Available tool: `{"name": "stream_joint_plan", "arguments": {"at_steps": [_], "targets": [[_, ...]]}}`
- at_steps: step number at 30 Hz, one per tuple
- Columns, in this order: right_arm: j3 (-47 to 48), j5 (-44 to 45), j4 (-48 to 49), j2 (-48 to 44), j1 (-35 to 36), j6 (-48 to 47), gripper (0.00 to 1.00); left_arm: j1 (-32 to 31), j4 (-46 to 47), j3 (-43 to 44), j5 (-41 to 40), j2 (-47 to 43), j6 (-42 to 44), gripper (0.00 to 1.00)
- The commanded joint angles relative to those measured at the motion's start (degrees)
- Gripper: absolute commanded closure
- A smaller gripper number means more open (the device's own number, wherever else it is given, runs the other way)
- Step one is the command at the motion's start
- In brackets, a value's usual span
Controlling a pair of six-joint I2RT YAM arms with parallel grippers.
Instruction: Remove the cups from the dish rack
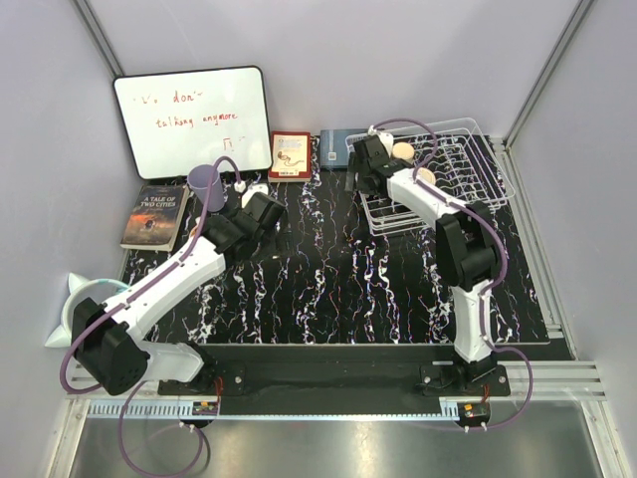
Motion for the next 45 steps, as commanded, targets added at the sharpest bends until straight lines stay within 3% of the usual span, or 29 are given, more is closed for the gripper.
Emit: {"name": "stream_joint_plan", "arguments": {"at_steps": [1,9,32,38,45], "targets": [[0.3,-0.4,1.9,-9.0,-0.1,1.1,0.11,-0.2,2.7,0.1,0.2,-0.2,0.2,0.01],[-0.3,1.6,2.0,-10.5,-0.1,-1.6,0.13,-0.7,3.3,0.3,0.8,0.8,-0.6,0.01],[-0.1,6.4,6.0,1.4,-0.2,-2.0,0.25,-2.4,1.8,-2.8,-1.1,-0.9,-1.6,0.01],[-2.8,0.7,7.2,-3.3,-0.2,-0.5,0.2,-2.4,1.8,-2.9,-1.2,-0.5,-1.3,0.01],[-3.2,1.3,7.1,-9.4,-0.1,-1.1,0.13,-2.4,2.3,-1.2,-0.5,2.4,-0.9,0.01]]}}
